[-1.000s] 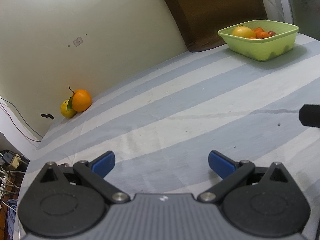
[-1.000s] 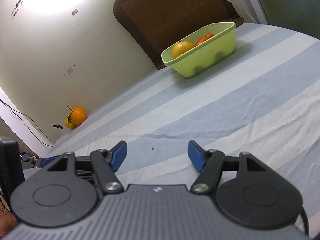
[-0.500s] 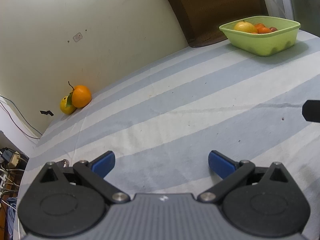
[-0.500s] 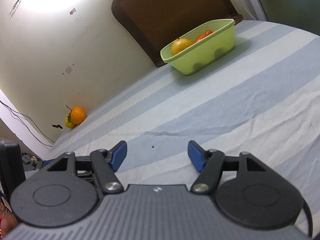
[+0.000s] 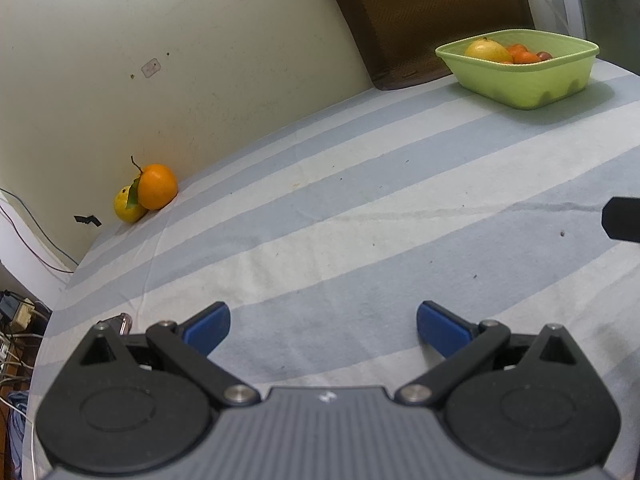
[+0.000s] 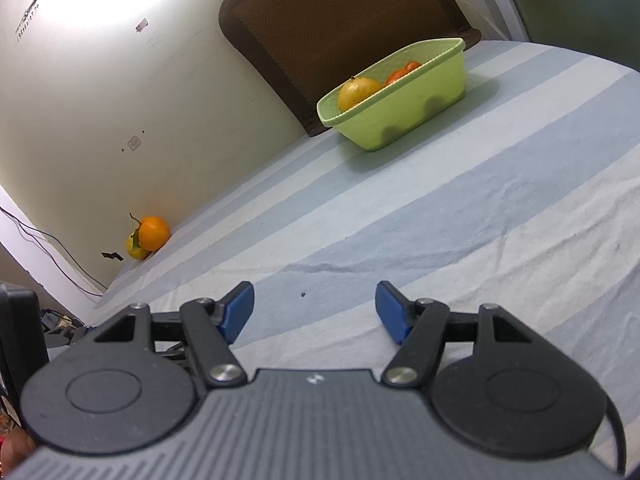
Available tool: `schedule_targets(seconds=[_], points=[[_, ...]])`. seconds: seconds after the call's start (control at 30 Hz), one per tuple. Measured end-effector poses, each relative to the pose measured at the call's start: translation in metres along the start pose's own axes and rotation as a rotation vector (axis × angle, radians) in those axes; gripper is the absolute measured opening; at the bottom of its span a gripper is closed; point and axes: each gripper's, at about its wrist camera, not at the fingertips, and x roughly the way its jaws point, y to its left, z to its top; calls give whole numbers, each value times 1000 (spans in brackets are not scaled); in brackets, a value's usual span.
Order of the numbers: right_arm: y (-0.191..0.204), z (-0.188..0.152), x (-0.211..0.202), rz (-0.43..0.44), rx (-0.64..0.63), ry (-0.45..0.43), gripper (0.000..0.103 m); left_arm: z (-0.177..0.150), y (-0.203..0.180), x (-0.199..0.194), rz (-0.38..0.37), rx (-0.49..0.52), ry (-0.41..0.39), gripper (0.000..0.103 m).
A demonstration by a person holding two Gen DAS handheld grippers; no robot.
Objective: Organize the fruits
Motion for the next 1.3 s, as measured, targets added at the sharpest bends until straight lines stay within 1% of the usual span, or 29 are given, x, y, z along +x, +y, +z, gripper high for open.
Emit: schedule_targets(seconds=[0.6, 1.3], points=[[1, 1, 1, 24, -20, 19, 69, -2, 1, 1, 4, 1, 3, 103], [3, 2, 3, 32, -29, 28, 69, -3, 5, 1, -4, 0, 10, 103]])
